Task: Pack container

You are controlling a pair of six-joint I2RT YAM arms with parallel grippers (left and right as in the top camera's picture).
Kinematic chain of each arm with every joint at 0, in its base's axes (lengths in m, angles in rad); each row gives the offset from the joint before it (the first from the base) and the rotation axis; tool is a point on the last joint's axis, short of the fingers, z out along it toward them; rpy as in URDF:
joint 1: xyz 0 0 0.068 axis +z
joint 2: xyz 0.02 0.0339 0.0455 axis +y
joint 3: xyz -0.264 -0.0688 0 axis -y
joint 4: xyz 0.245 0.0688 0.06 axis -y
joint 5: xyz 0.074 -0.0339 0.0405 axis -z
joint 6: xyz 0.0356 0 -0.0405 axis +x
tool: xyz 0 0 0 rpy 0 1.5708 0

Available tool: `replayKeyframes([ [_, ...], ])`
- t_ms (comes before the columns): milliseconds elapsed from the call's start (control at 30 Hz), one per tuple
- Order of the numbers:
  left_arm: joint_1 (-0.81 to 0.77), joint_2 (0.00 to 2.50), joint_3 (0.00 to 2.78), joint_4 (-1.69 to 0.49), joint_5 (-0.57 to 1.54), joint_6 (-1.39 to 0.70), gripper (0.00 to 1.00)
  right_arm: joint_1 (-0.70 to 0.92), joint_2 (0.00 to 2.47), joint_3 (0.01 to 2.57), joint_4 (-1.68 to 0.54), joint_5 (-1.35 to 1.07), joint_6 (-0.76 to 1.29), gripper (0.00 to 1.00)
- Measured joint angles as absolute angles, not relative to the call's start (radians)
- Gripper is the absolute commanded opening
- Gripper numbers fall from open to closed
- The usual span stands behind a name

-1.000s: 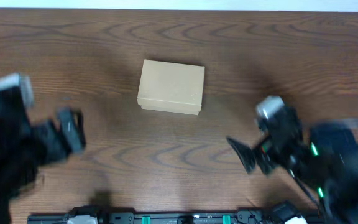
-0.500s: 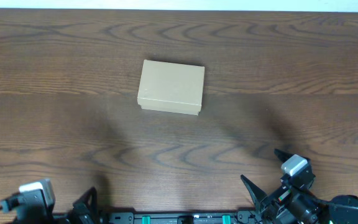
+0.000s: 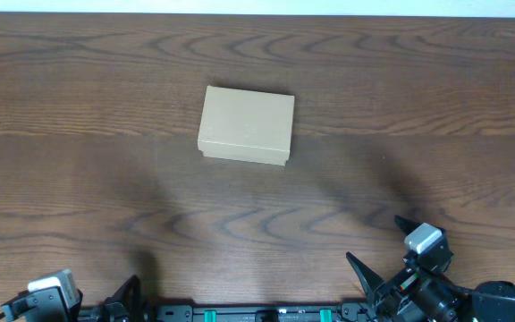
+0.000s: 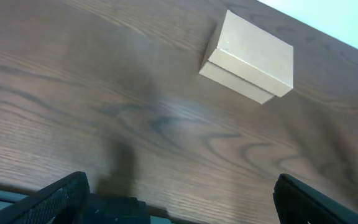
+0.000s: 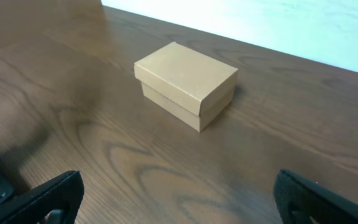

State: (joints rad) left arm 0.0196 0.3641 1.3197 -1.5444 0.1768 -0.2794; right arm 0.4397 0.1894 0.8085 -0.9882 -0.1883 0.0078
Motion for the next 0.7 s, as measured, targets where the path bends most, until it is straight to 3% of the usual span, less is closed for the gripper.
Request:
replayKeyframes([
  [433,0.02,0.364,1.318,-1.544,0.141,-0.31,0.95,0.44,0.189,0.809,-0.99,-0.188,0.007,0.99],
  [700,0.02,0.363,1.203,-1.276,0.042,-0.31,0.95,0.44,0.189,0.808,-0.99,-0.186,0.008,0.99],
])
